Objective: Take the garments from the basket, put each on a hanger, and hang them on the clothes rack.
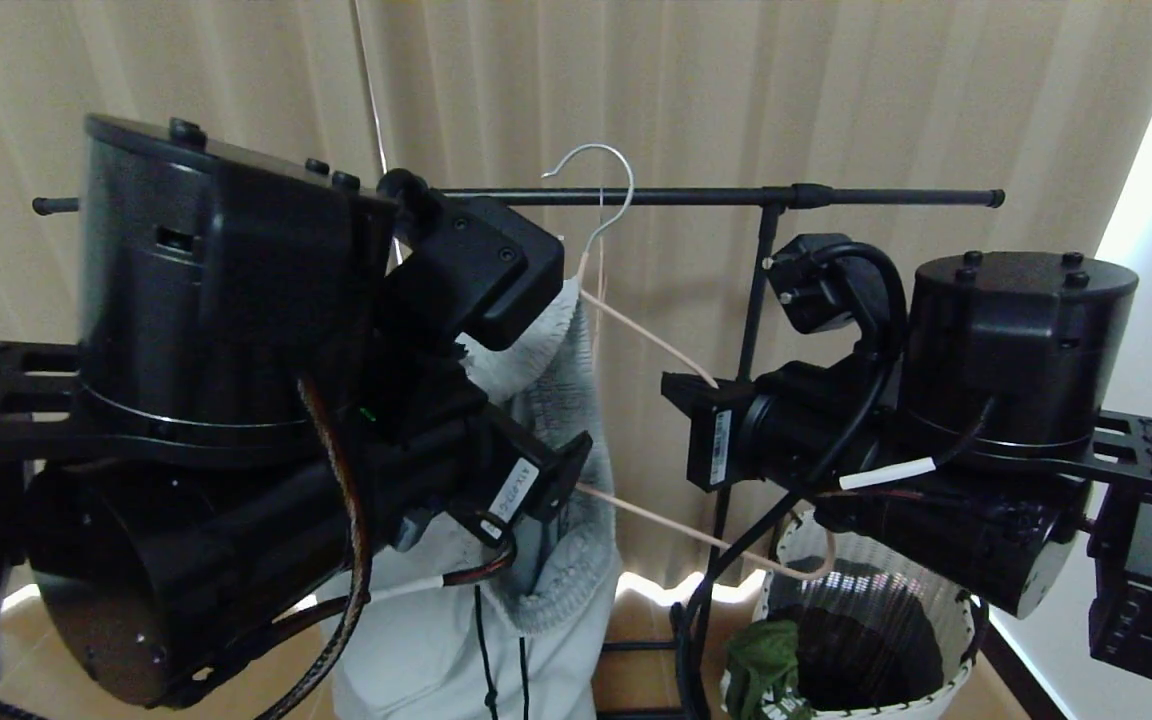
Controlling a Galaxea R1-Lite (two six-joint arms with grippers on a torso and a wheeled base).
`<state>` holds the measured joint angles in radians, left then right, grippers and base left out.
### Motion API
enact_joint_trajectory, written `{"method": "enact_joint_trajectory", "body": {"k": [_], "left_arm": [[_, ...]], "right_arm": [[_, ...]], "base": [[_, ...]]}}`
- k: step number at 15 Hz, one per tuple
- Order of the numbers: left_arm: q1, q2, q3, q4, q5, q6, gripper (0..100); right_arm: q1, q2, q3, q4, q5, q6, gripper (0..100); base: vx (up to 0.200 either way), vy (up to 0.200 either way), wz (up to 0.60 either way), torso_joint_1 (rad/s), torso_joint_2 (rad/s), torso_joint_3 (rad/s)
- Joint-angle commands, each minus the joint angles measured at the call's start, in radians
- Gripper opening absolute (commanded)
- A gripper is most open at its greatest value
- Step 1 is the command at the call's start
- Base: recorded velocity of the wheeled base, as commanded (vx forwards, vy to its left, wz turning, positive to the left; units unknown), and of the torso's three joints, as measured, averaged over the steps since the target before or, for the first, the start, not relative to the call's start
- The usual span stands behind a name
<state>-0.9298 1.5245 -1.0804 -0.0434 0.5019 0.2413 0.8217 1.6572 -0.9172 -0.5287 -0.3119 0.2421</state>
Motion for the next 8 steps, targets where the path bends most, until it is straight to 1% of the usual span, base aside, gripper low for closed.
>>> {"method": "enact_joint_trajectory", "body": {"k": [1,3,5,6,8], "left_arm": [[0.002,-0.044,0.05,-0.001,-0.043,0.015,100],[0.002,-0.069,0.066,-0.003,-0.062,0.018,100],[0.005,-0.096,0.1,-0.046,-0.062,0.035,100],[0.017,-0.104,0.137,-0.107,-0.062,0.085,100],[0.074,-0.112,0.178,-0.204,-0.066,0.225,100]], "right_arm": [[-0.036,-0.031,0.005,0.003,0.001,-0.012,0],[-0.078,-0.05,0.018,0.003,0.005,-0.035,0],[-0.151,-0.097,0.061,0.001,0.077,-0.095,0],[-0.199,-0.131,0.093,0.004,0.149,-0.135,0],[-0.265,-0.166,0.133,0.013,0.257,-0.187,0]], "base": [[0.0,0.0,0.0,0.0,0.0,0.0],[0.0,0.0,0.0,0.0,0.0,0.0],[0.0,0.0,0.0,0.0,0.0,0.0],[0.0,0.0,0.0,0.0,0.0,0.0],[0.0,0.0,0.0,0.0,0.0,0.0]]}}
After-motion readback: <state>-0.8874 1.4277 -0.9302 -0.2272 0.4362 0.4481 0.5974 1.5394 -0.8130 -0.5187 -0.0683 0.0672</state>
